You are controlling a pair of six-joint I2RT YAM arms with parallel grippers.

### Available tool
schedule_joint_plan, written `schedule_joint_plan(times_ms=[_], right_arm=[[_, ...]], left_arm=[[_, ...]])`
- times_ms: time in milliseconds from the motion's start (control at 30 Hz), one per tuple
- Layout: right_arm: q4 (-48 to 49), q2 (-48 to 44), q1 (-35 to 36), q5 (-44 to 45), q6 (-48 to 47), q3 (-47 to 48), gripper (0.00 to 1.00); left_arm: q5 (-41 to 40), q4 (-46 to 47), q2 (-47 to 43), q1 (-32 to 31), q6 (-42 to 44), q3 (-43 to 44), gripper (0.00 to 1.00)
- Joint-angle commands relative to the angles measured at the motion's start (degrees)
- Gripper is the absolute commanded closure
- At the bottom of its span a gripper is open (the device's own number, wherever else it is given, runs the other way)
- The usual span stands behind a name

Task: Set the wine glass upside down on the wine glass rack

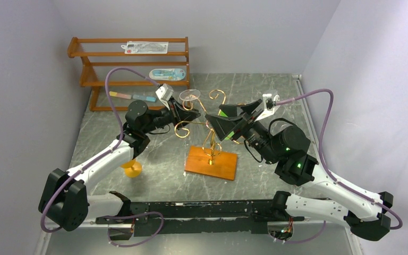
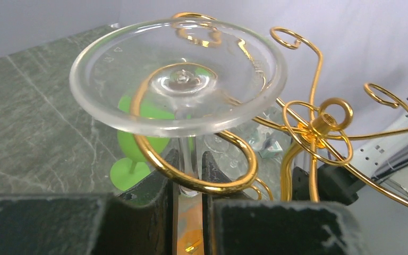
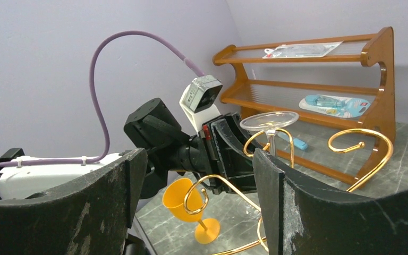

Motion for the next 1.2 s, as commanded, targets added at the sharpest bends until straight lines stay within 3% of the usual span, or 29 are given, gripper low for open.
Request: schedule_joint_plan(times_ms=[0, 367, 567, 1000, 1167], right_arm=[[1.2, -0.6, 0.3, 0.2, 0.4, -0.7, 0.23], [0.7, -0.3, 0.3, 0.2, 0.8, -0.5, 0.23], [-0.5, 0.1, 0.3, 1.6, 1.1, 0.0, 0.24], [-3.8, -1.7, 0.3, 2.0, 1.7, 1.1, 0.25], [-7.3, -1.7, 0.3, 2.5, 1.7, 3.5, 0.25]], left_arm=[[-5.1, 1.4, -1.4, -0.3, -0.1, 0.2, 0.95], [-7.4, 7.7, -5.9, -0.3, 1.7, -7.4, 0.95], [-6.3, 6.3, -8.4, -0.3, 3.7, -8.7, 0.94], [-8.4, -4.1, -14.8, -0.3, 5.5, -11.0, 0.52], [-11.1, -13.0, -17.3, -0.3, 7.2, -8.9, 0.47]])
